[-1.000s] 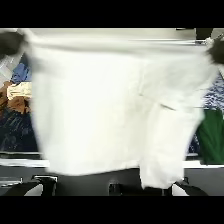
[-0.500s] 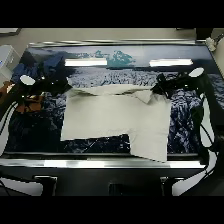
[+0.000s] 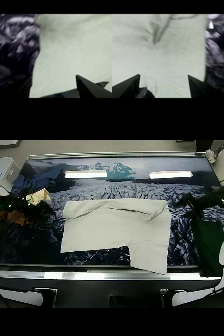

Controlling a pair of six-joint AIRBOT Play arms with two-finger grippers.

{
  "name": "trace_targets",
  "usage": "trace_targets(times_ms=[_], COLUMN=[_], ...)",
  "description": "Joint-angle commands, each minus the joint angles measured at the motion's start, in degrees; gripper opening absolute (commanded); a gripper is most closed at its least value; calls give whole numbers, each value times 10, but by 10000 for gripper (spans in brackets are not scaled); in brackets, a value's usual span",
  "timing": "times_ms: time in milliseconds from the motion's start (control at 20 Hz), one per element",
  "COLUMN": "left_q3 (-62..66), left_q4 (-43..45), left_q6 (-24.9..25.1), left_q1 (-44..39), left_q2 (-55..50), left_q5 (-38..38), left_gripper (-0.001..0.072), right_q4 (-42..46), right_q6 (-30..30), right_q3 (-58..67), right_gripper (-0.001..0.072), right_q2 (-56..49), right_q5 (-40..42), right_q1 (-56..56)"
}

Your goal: Fold the clothes and pants, and hang the long-sleeved shirts on hangers.

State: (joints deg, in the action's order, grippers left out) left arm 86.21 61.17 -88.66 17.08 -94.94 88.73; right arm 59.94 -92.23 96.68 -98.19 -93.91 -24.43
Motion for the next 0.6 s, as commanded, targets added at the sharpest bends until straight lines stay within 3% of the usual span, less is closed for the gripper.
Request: trace_targets(times_ms=[0, 200, 250, 400, 550], left_q3=[-120, -336, -361, -400, -403], left_q4=[93, 3, -21, -74, -80], left_q6=[35, 127, 143, 180, 180], left_q1=[34, 36, 36, 32, 20], left_q2=[68, 125, 123, 115, 95], left_q5=[61, -65, -84, -123, -140], left_gripper=[575, 575, 576, 576, 576], right_q4=[158, 149, 147, 129, 106], right_q6=[36, 36, 36, 42, 47], right_q3=[-67, -173, -185, -198, -198], right_gripper=[668, 661, 615, 609, 609], right_q2=[53, 112, 114, 116, 120], right_q5=[-95, -6, -7, -27, -27], right_q1=[-32, -31, -31, -31, -31])
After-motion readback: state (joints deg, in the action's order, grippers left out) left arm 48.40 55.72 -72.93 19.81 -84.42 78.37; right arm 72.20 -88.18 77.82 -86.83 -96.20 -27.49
